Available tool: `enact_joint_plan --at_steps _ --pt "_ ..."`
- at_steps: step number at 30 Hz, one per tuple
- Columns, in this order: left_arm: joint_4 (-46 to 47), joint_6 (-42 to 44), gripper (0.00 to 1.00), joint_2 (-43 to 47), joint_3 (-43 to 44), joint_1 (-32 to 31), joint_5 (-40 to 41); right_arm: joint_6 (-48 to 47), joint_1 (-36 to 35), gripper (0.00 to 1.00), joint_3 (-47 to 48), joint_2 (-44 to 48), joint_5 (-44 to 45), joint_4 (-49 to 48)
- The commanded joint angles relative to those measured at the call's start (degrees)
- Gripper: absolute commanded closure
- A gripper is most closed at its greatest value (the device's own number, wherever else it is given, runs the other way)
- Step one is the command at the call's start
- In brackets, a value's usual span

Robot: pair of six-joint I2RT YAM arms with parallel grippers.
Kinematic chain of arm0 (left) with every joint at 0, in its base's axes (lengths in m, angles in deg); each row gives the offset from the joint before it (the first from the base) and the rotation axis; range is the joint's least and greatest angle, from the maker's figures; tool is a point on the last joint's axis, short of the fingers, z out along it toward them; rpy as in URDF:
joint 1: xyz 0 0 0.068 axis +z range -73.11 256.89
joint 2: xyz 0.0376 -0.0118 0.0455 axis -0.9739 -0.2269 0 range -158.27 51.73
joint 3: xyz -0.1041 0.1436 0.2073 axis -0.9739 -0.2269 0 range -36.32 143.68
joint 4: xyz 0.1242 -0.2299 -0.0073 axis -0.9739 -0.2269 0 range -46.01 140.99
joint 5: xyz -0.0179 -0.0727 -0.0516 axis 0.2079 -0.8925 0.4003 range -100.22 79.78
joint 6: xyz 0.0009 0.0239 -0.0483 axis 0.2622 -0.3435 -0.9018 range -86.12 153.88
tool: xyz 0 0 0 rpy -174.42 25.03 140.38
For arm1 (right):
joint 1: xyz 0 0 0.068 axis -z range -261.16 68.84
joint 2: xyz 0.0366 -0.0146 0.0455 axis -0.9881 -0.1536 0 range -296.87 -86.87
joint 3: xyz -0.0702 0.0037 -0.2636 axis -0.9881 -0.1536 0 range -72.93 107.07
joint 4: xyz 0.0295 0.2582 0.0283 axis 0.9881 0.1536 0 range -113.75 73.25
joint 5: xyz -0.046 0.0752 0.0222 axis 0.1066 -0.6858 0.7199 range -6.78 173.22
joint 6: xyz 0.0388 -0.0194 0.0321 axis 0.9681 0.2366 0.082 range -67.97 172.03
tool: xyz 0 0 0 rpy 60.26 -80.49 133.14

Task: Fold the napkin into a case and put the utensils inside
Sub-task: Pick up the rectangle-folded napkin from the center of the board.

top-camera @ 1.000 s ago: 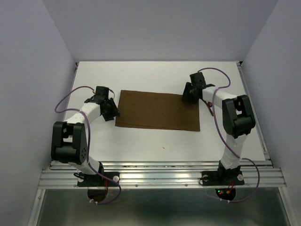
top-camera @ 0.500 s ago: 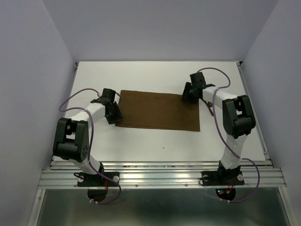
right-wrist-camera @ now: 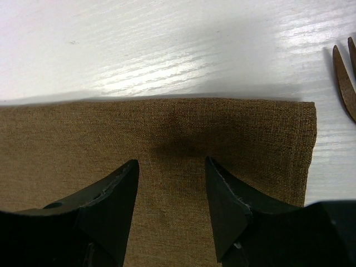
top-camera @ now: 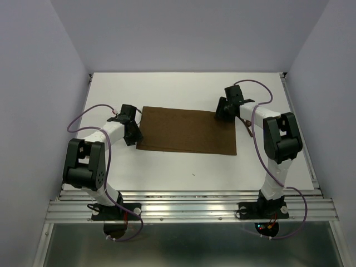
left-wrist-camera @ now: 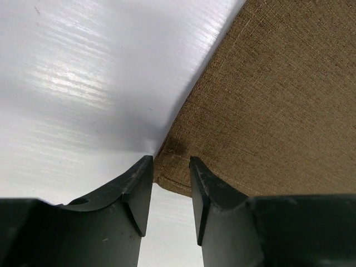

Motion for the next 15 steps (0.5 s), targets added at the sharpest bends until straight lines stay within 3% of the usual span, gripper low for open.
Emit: enact_joint_plan --at_steps 1,10,15 --pt "1.05 0.06 0.58 -1.04 0.05 -0.05 0.38 -0.49 0.02 0.44 -0.75 2.76 -0.33 -0.31" --pt "1.48 0.85 0.60 -2.01 -0.39 -0.14 0.56 -0.14 0.02 0.44 -0.92 2.67 -0.85 -0.31" --pt "1.57 0.67 0.73 -1.74 -0.04 -0.22 0.21 -0.23 0.02 0.44 -1.10 2.84 -0.68 -0.31"
